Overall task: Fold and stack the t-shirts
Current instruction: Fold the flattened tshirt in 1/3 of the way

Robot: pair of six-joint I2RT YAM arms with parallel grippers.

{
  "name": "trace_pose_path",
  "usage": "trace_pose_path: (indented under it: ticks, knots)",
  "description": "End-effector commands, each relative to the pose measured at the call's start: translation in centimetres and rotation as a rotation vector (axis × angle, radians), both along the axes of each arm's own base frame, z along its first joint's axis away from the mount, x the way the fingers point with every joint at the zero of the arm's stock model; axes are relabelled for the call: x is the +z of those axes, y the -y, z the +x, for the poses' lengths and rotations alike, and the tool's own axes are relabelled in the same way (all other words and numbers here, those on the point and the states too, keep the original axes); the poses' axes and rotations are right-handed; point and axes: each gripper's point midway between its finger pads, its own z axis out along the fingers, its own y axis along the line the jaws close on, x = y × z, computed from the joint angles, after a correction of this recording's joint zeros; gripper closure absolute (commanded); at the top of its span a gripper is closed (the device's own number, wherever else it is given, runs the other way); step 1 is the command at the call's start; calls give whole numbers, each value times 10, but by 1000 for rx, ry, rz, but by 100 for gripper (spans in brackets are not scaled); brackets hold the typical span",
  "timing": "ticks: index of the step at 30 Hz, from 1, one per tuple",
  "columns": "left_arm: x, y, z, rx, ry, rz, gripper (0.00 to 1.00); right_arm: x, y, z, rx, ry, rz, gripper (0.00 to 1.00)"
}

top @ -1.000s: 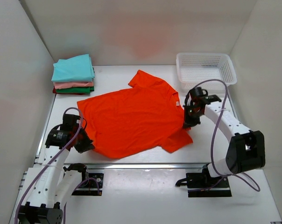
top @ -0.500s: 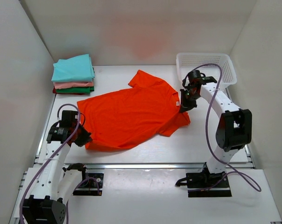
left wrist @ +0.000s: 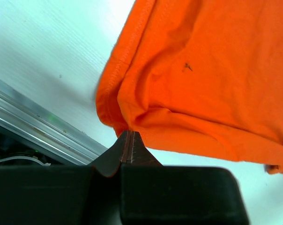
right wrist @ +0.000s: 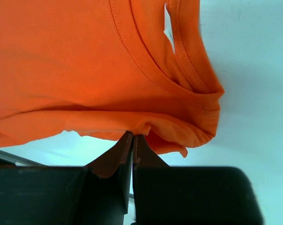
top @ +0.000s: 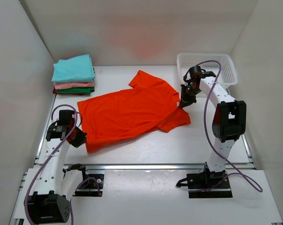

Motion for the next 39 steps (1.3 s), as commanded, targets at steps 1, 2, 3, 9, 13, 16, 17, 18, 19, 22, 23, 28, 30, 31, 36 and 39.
trace_pose_path:
  ticks: [1,2,3,9,13,16,17,18,19,22,23,28,30,31,36,39]
  knots:
    - [2,-14,6,57,9,42,100,5,-6,12,1,18,27,100]
    - [3,-15,7,57,9,48,100,6,-1,14,3,24,23,100]
    - [5,-16,7,62,12,47,100,5,0,15,-2,23,27,100]
    - [-1,-23,15,76,-4,65,100,3,4,25,-14,27,43,100]
    - [-6,-26,16,83,-16,66,100,6,4,35,-14,44,54,100]
    - [-9,-21,22,48,-18,43,100,4,-1,39,-6,40,66,100]
    - [-11,-15,22,20,-23,18,100,5,-2,41,-3,44,64,99]
    - [-13,-8,22,-15,-44,-11,100,4,-2,42,-3,45,68,100]
    - [-18,0,20,-56,-58,-28,99,3,-1,43,-9,41,68,100]
    - [-32,30,12,-170,-145,-125,49,2,-5,44,-1,37,68,100]
    - [-35,46,10,-230,-151,-164,51,0,-6,46,-5,37,70,100]
    - [-45,70,-3,-318,-193,-213,53,-3,-12,42,19,33,60,100]
    - [-51,72,-9,-336,-212,-214,50,-2,-13,40,23,38,55,100]
    - [-52,73,-10,-342,-215,-209,50,-3,-17,37,30,31,57,100]
    - [-61,74,-27,-352,-287,-200,46,-1,-20,37,36,40,53,100]
    - [-63,78,-34,-391,-319,-196,47,-3,-22,34,42,32,51,99]
